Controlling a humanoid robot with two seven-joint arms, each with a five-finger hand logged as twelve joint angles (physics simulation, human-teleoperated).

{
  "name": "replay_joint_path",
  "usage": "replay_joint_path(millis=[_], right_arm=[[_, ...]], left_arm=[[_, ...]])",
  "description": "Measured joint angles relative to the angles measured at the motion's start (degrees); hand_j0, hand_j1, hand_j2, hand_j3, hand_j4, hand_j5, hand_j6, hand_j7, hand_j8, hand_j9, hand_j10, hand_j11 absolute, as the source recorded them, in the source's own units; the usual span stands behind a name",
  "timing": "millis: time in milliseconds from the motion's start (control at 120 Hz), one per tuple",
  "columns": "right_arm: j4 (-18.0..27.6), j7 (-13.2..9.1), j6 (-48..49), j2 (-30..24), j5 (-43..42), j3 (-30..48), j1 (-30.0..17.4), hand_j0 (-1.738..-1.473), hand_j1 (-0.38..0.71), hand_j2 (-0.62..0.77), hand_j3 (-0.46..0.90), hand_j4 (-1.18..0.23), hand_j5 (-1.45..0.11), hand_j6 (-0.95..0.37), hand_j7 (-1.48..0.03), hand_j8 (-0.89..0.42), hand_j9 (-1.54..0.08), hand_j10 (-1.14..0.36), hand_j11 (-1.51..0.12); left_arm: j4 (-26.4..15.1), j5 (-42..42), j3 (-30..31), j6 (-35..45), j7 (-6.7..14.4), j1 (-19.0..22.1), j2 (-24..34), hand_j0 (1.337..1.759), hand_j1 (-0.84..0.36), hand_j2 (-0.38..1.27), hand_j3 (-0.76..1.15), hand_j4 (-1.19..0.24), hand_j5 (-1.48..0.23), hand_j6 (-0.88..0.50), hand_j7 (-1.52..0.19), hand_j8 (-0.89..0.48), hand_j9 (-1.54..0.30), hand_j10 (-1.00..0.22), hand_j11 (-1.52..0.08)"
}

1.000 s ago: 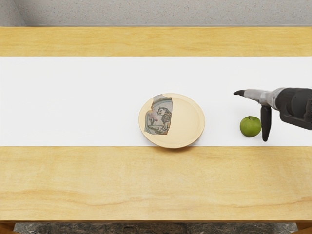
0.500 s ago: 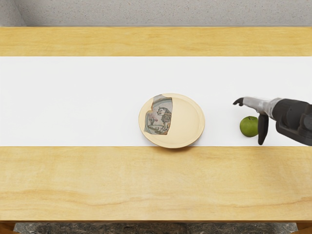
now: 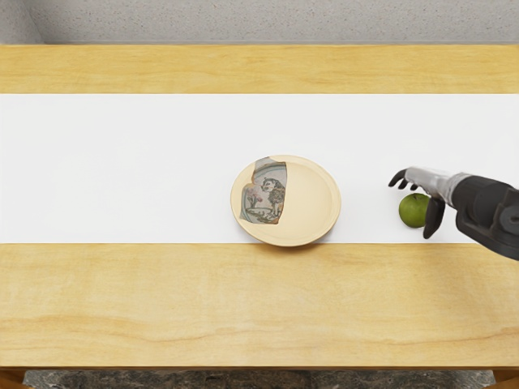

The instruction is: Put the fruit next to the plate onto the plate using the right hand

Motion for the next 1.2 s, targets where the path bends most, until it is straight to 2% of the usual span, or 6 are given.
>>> replay_joint_path(millis=[300, 633, 767, 892, 1117, 1200], right_arm=[[-0.1, 0.0, -0.4, 0.1, -0.3, 0.0, -0.7, -1.658, 0.03, -0.06, 0.00, -0.32, -0.41, -0.32, -0.41, -0.32, -0.41, -0.32, -0.41], [-0.2, 0.0, -0.4, 0.1, -0.4, 0.1, -1.0, -1.658, 0.15, -0.07, 0.00, -0.43, -0.55, -0.43, -0.55, -0.40, -0.55, -0.43, -0.55], [-0.3, 0.0, -0.4, 0.1, -0.4, 0.2, -1.0, -1.656, 0.18, 0.01, 0.00, -0.49, -0.64, -0.44, -0.64, -0.38, -0.64, -0.49, -0.64], [-0.4, 0.0, -0.4, 0.1, -0.4, 0.3, -1.0, -1.655, 0.20, 0.19, 0.00, -0.58, -0.75, -0.45, -0.75, -0.38, -0.75, -0.54, -0.76], [-1.2, 0.0, -0.4, 0.6, -0.2, 0.7, -0.9, -1.649, 0.15, 0.10, 0.00, -0.70, -0.96, -0.38, -0.94, -0.32, -0.98, -0.49, -0.98], [-1.4, 0.0, -0.5, 0.8, -0.3, 1.3, -0.9, -1.648, 0.15, 0.16, 0.00, -0.71, -1.02, -0.39, -1.00, -0.32, -1.04, -0.49, -1.02]], left_arm=[[0.0, 0.0, 0.0, 0.0, 0.0, 0.0, 0.0, 1.658, 0.35, 0.00, 0.00, 0.00, 0.00, 0.00, 0.00, 0.00, 0.00, 0.00, 0.00], [0.0, 0.0, 0.0, 0.0, 0.0, 0.0, 0.0, 1.658, 0.35, 0.00, 0.00, 0.00, 0.00, 0.00, 0.00, 0.00, 0.00, 0.00, 0.00], [0.0, 0.0, 0.0, 0.0, 0.0, 0.0, 0.0, 1.658, 0.35, 0.00, 0.00, 0.00, 0.00, 0.00, 0.00, 0.00, 0.00, 0.00, 0.00], [0.0, 0.0, 0.0, 0.0, 0.0, 0.0, 0.0, 1.658, 0.35, 0.00, 0.00, 0.00, 0.00, 0.00, 0.00, 0.00, 0.00, 0.00, 0.00], [0.0, 0.0, 0.0, 0.0, 0.0, 0.0, 0.0, 1.658, 0.35, 0.00, 0.00, 0.00, 0.00, 0.00, 0.00, 0.00, 0.00, 0.00, 0.00], [0.0, 0.0, 0.0, 0.0, 0.0, 0.0, 0.0, 1.658, 0.35, 0.00, 0.00, 0.00, 0.00, 0.00, 0.00, 0.00, 0.00, 0.00, 0.00]])
